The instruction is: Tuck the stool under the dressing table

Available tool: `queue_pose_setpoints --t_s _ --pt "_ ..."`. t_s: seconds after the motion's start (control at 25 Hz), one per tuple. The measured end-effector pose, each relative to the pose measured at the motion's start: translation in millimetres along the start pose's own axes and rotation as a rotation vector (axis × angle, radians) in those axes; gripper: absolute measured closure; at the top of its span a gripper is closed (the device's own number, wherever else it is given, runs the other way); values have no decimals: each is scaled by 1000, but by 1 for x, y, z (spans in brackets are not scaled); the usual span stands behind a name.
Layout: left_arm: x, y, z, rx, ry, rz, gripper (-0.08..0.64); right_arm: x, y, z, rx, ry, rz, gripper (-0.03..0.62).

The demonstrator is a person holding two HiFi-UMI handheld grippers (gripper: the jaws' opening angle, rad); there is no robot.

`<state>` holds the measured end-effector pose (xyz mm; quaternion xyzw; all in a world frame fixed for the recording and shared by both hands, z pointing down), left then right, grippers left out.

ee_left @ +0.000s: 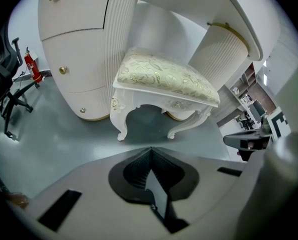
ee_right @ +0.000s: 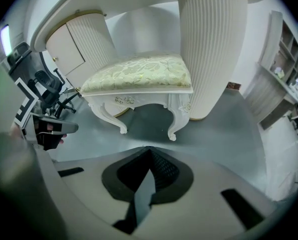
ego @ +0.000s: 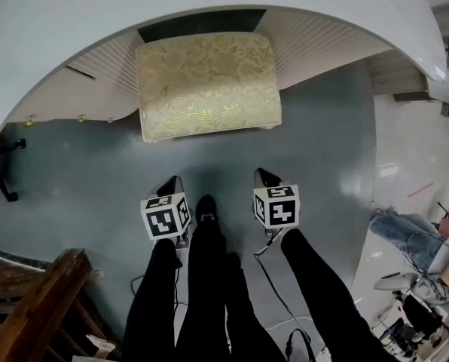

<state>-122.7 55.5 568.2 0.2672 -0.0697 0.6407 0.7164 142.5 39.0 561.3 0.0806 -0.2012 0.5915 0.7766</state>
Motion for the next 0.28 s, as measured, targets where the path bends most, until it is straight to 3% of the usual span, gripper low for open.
queue_pose_setpoints --t_s 0.28 --pt "11 -3 -21 6 -1 -13 552 8 9 -24 -14 4 42 589"
Point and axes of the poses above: the fingertips, and each gripper's own axes: z forward along the fingers, y to its left, x out of its underside, the point moved 8 cm from there along -z, backward along the fingers, and after that the axes turned 1 degree about -y, right-handed, at the moved point
